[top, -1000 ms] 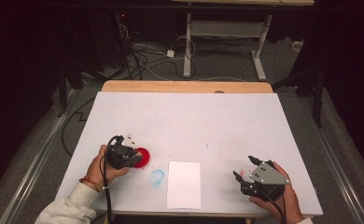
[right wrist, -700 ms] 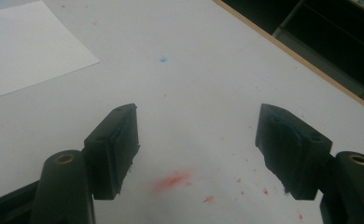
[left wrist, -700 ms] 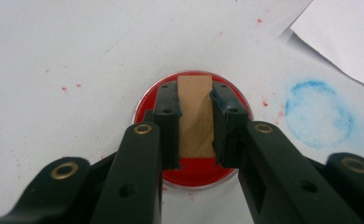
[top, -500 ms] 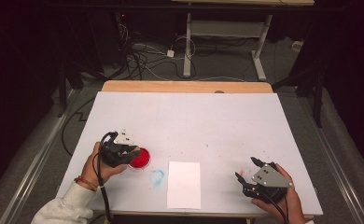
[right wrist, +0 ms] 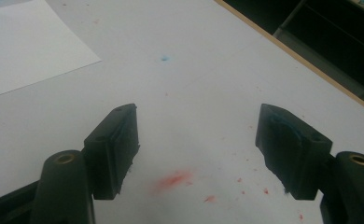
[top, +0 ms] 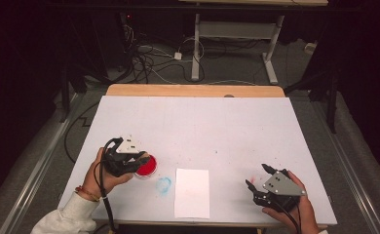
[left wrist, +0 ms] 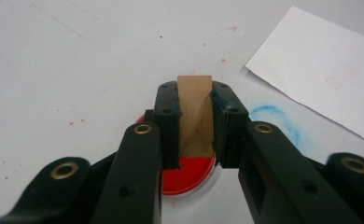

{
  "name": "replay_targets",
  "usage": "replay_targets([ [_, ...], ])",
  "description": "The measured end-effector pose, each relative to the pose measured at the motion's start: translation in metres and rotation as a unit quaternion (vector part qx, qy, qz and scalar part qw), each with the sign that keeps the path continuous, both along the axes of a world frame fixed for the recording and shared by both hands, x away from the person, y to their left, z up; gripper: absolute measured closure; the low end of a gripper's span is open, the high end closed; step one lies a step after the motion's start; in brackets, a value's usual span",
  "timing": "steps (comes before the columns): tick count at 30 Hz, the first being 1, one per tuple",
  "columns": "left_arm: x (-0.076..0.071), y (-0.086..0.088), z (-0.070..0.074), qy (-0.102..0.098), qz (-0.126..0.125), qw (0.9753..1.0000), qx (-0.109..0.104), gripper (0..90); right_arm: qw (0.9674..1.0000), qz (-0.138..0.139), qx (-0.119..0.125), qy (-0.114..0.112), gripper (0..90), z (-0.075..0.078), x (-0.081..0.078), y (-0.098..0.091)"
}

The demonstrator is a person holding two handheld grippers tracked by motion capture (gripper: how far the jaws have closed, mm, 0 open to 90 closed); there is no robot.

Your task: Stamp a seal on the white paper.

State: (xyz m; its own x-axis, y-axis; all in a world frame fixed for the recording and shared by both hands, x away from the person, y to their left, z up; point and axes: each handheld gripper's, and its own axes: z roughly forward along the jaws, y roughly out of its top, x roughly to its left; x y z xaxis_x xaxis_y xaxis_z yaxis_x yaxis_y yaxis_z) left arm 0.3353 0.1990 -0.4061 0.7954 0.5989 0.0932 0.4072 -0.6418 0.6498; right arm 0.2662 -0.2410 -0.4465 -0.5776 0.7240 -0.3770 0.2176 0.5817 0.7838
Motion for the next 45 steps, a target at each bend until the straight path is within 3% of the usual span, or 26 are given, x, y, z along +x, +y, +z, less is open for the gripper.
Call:
replay_targets([
  [17,-0.011,-0.026,0.003,-0.008,-0.044,0.999,0.005,73.1,1.0,-0.003,-0.003,0.001,30.0,-0.001,-0.002,0.0],
  [22,-0.015,-0.038,0.001,0.003,-0.062,0.998,0.011,73.1,1.0,-0.001,-0.002,0.003,29.9,-0.001,-0.002,0.001],
  [31,-0.022,-0.062,-0.004,0.023,-0.085,0.9961,-0.003,73.1,1.0,0.0,-0.004,0.005,29.9,-0.002,-0.001,0.001],
  [32,-0.023,-0.065,-0.005,0.023,-0.088,0.9958,0.004,73.1,1.0,0.0,-0.004,0.005,29.9,-0.002,-0.001,0.001],
  [45,-0.024,-0.087,-0.017,0.048,-0.087,0.9951,-0.001,73.1,1.0,0.0,-0.004,0.006,29.9,-0.002,-0.001,0.0],
])
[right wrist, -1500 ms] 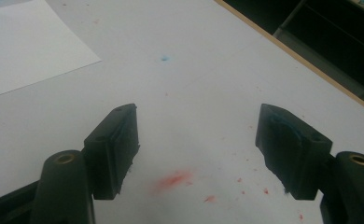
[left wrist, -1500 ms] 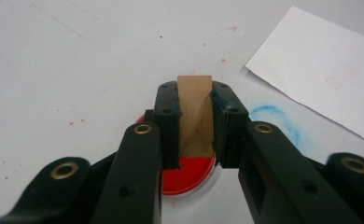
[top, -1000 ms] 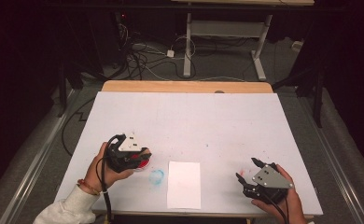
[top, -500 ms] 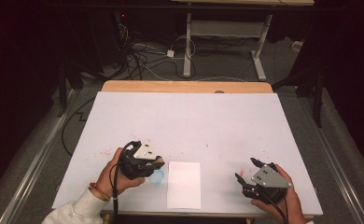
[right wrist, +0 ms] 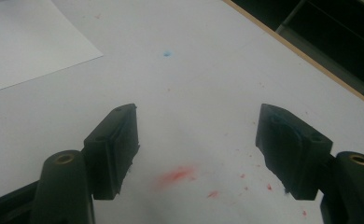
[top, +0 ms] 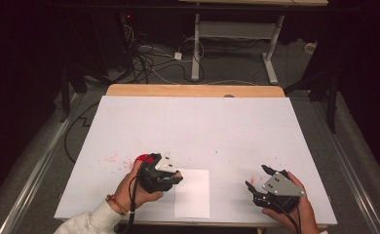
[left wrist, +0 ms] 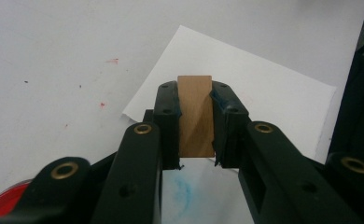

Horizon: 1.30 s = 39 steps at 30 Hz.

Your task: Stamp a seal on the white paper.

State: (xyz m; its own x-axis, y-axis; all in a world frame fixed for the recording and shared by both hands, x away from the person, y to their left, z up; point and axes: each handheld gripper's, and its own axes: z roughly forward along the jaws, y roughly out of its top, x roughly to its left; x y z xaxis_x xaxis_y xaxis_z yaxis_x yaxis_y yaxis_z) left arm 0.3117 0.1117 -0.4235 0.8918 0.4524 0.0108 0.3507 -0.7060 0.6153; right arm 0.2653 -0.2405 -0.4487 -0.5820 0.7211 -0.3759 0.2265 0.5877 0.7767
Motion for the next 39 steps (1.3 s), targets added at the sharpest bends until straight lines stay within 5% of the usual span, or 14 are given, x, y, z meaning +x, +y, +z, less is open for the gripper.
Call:
replay_targets([
  [18,0.006,-0.033,-0.024,0.034,-0.027,0.9985,0.035,73.1,1.0,0.001,-0.006,0.004,29.8,-0.002,0.001,0.0],
  [26,0.011,-0.049,-0.039,0.041,-0.041,0.9952,0.079,73.2,1.0,0.002,-0.007,0.005,29.8,-0.002,0.001,0.0],
  [39,0.012,-0.048,-0.042,0.042,-0.043,0.9956,0.072,73.4,0.9999,0.004,-0.012,0.006,29.8,-0.002,0.0,0.001],
])
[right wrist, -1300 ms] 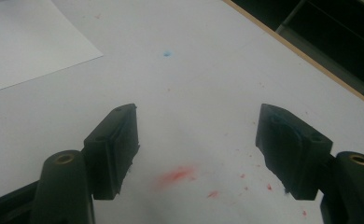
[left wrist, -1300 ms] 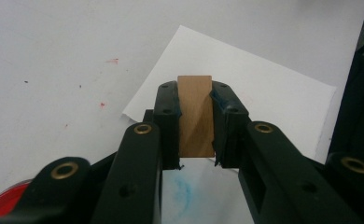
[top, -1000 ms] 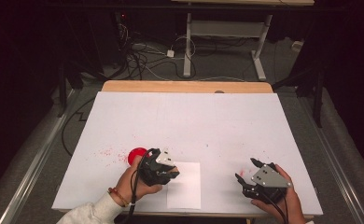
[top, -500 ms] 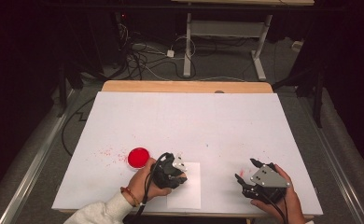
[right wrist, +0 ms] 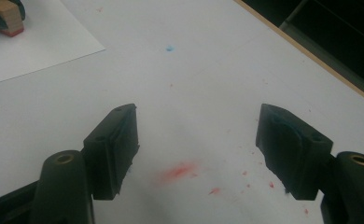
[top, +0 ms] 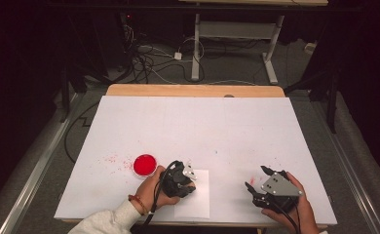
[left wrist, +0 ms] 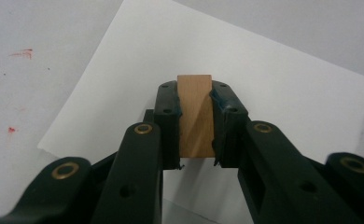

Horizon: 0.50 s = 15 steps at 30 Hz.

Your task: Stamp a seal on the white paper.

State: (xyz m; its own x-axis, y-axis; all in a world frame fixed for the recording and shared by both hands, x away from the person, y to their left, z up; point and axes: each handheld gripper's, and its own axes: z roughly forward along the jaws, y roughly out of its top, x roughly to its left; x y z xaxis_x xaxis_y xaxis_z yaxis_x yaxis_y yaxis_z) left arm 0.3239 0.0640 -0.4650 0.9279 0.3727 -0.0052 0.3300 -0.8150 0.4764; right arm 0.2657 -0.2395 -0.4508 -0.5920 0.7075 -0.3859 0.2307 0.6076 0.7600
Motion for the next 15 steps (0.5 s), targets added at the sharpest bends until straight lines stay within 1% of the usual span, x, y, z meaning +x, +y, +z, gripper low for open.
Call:
replay_targets([
  [5,0.0003,0.0003,-0.0002,0.001,-0.001,1.0,-0.002,73.4,1.0,0.0,0.001,0.0,29.8,0.0,0.0002,-0.0001],
  [15,-0.0002,-0.0011,0.0002,-0.002,-0.003,1.0,0.003,73.4,1.0,0.0,0.001,0.001,29.8,-0.0005,0.0005,0.0004],
])
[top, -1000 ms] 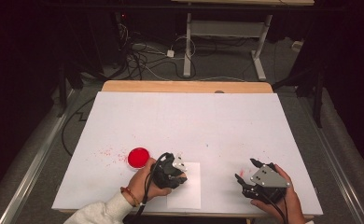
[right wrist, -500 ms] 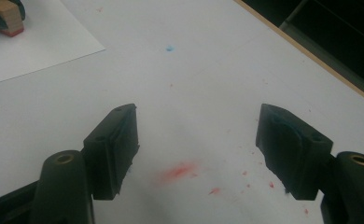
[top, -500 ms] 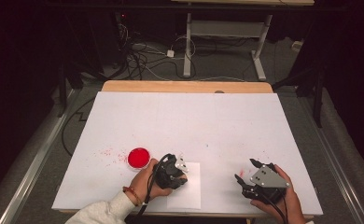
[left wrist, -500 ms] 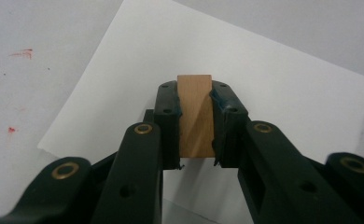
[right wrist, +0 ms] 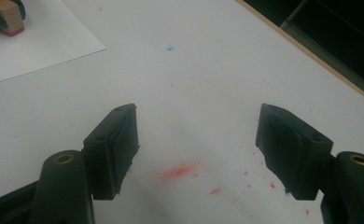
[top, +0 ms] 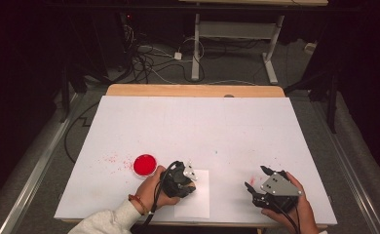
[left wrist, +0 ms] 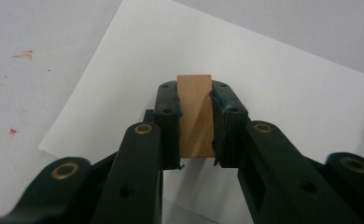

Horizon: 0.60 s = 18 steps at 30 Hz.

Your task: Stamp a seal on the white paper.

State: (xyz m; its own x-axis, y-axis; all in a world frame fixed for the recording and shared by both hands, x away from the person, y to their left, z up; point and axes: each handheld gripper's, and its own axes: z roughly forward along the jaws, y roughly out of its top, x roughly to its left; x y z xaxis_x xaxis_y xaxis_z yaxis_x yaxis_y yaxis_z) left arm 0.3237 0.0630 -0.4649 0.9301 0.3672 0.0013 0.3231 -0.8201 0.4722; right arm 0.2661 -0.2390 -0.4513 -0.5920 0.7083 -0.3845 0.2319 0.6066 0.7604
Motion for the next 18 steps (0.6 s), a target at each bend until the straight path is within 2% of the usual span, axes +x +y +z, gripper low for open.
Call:
replay_targets([
  [6,-0.0007,-0.001,0.0004,-0.003,-0.001,1.0,0.005,73.4,1.0,0.001,-0.002,0.002,29.8,-0.0006,0.0001,0.0011],
  [9,-0.0008,-0.0012,0.0005,-0.004,-0.001,1.0,0.006,73.4,1.0,-0.005,-0.003,-0.006,29.8,0.0004,-0.0002,0.0008],
  [18,-0.001,-0.0009,0.0004,-0.004,-0.001,1.0,0.006,73.3,1.0,-0.003,-0.004,-0.001,29.8,-0.0005,0.0002,0.0012],
])
